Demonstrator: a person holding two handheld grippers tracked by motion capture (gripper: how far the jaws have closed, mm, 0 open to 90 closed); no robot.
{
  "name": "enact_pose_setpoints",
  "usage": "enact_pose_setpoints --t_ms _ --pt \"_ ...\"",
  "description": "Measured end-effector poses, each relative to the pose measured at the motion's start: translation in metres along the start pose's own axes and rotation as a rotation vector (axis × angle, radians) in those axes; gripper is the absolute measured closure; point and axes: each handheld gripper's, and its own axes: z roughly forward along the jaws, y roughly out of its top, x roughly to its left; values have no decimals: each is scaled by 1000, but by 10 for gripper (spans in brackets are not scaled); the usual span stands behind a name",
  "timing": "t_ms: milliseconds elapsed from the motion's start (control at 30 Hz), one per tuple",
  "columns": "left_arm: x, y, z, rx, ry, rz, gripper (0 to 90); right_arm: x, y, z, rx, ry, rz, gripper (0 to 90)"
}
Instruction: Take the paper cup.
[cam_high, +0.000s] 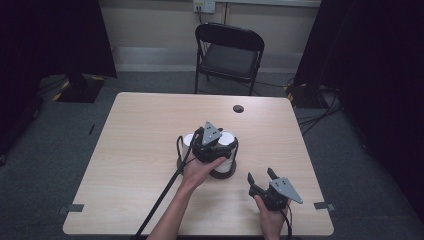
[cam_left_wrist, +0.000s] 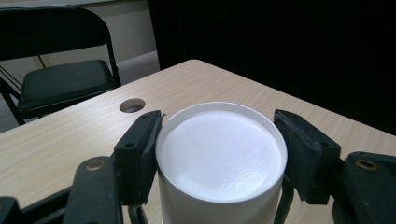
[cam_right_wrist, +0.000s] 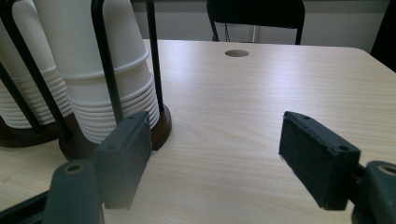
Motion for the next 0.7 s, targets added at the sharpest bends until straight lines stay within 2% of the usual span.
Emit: enact_pose_setpoints --t_ms 100,400,700 --pt "-1 1 -1 -11 1 -9 349 0 0 0 1 0 -1 249" --pt "-2 4 -7 -63 7 2 350 0 0 0 1 -3 0 246" --pt "0 7 -11 -77 5 -2 351 0 0 0 1 -2 0 246"
